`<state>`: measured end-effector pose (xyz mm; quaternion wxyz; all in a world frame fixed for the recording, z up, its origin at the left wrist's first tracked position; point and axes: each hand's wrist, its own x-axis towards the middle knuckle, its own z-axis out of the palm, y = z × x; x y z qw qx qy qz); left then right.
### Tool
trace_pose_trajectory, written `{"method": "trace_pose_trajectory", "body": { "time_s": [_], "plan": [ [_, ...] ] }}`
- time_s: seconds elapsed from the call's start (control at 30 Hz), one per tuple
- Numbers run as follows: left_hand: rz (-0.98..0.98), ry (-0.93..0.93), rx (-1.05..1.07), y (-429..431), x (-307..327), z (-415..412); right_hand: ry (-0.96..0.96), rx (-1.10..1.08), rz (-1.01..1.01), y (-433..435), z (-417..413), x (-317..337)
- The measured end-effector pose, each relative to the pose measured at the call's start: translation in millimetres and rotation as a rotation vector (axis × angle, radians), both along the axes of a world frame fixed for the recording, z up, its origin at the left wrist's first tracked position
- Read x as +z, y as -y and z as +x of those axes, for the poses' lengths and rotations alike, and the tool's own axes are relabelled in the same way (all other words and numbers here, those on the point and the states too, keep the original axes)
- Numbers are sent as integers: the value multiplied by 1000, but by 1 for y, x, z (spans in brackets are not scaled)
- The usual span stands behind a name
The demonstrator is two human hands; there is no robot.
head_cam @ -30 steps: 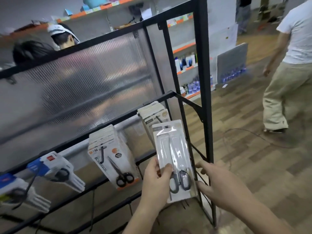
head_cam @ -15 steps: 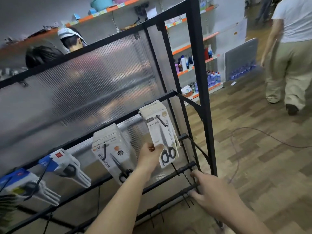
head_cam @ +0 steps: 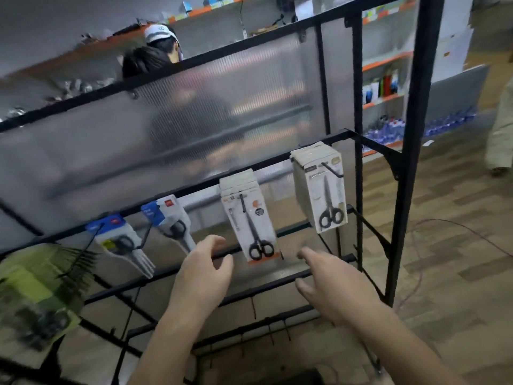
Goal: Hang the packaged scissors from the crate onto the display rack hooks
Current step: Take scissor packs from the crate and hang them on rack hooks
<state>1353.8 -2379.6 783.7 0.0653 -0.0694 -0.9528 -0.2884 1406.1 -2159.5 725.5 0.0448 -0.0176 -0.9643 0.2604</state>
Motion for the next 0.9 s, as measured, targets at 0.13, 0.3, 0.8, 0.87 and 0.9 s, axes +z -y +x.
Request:
{"method": "trace_pose_trajectory", "body": {
  "time_s": [0.13,0.3,0.8,0.87,0.9],
  "plan": [
    [-62,-30,5,72,-1,28,-42,33,35,58,5,9],
    [-103,10,13,164,-14,61,36,59,67,144,22,11],
    [-124,161,-24,325,-112,126,279,16,251,304,94,-28],
    [-142,165,-17,325,-124,129,310,8,278,303,96,-35],
    [-149,175,-14,323,-129,129,330,4,283,302,96,-39]
  ]
}}
